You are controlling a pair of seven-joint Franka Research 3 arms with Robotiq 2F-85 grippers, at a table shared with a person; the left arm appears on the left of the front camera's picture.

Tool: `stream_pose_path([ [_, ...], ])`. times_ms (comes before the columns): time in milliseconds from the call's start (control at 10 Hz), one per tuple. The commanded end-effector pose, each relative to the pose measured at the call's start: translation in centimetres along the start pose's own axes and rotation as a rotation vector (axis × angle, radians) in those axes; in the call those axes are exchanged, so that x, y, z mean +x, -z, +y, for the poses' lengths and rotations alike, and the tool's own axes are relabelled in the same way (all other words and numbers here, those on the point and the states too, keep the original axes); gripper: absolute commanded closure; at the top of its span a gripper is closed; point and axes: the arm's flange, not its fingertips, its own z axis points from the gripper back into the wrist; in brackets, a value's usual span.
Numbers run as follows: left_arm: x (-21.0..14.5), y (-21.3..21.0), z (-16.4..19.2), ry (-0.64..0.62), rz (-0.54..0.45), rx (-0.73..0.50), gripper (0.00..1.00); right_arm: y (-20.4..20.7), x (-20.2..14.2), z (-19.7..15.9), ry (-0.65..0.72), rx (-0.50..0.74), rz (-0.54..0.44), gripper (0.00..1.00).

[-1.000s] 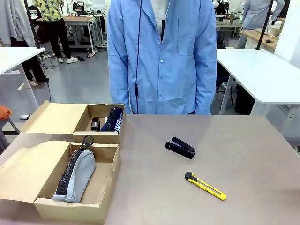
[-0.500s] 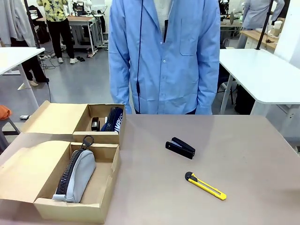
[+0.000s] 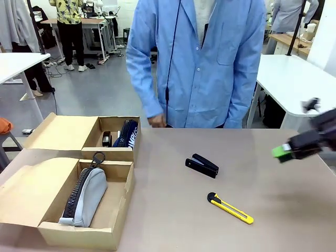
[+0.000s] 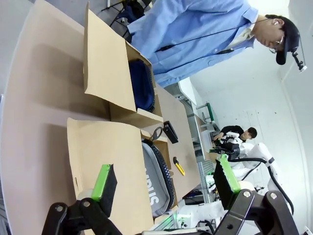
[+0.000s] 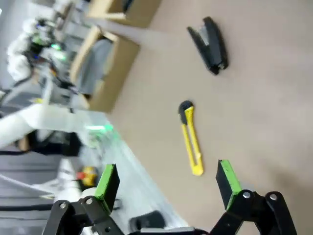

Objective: Place items inside the box.
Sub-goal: Pick up a Pencil pouch or Stapler and place it inside the Mailer Box closest to the robot.

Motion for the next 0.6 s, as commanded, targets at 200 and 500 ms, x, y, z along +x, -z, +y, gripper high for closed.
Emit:
stream_pose_path([
  [200,0.0,0.0,-0.1,0.016,-0.014,-0.016,0.00,-10.0,-7.5,-4.2,-0.007,-0.063,-0.395,0.00],
  [500,0.0,0.0,-0.1,0.016,-0.014,-0.016,0.00,-15.6,-18.7,-7.2,0.112,0.127,-0.713,0.00],
])
